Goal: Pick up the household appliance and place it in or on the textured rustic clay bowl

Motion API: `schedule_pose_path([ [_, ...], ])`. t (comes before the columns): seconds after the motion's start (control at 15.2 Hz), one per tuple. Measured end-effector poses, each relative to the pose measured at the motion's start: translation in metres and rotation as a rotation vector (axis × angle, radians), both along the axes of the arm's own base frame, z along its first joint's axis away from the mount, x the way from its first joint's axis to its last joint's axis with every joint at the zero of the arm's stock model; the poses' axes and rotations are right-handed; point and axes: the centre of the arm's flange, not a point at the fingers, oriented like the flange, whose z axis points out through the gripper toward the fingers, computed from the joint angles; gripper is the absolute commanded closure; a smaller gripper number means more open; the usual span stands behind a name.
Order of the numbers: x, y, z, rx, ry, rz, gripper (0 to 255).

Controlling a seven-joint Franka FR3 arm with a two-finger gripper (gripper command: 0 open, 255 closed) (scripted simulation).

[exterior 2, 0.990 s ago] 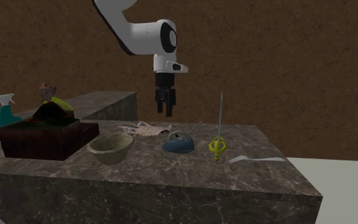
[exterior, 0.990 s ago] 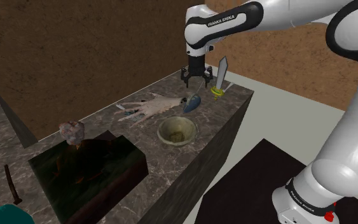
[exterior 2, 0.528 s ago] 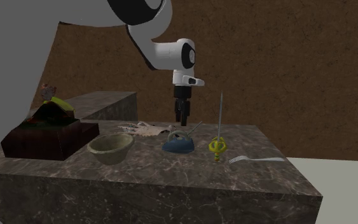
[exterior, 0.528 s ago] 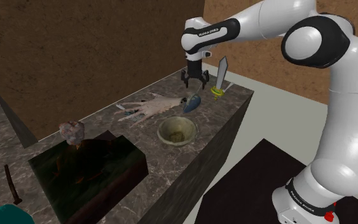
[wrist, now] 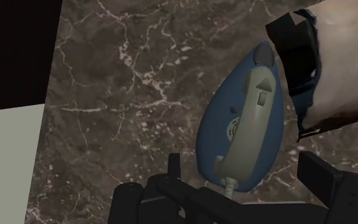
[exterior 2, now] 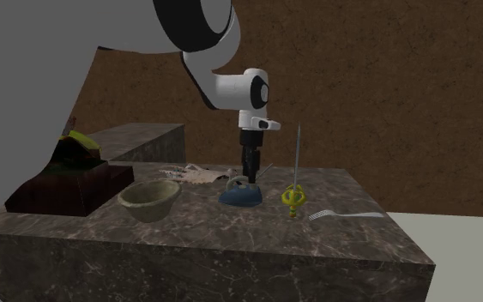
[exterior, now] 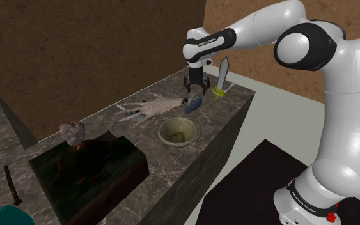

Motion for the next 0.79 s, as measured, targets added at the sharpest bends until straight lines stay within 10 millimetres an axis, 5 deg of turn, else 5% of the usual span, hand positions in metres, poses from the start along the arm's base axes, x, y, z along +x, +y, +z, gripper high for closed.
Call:
schedule_pose_path([
  [0.46, -0.0017, -0.0001, -0.0085, 0.000, 0.000, 0.000, 0],
  [0.53, -0.0017, -0.0001, -0.0085, 0.000, 0.000, 0.000, 255],
  [0.79, -0.0017, -0.0002, -0.0084, 0.000, -0.001, 0.000, 255],
])
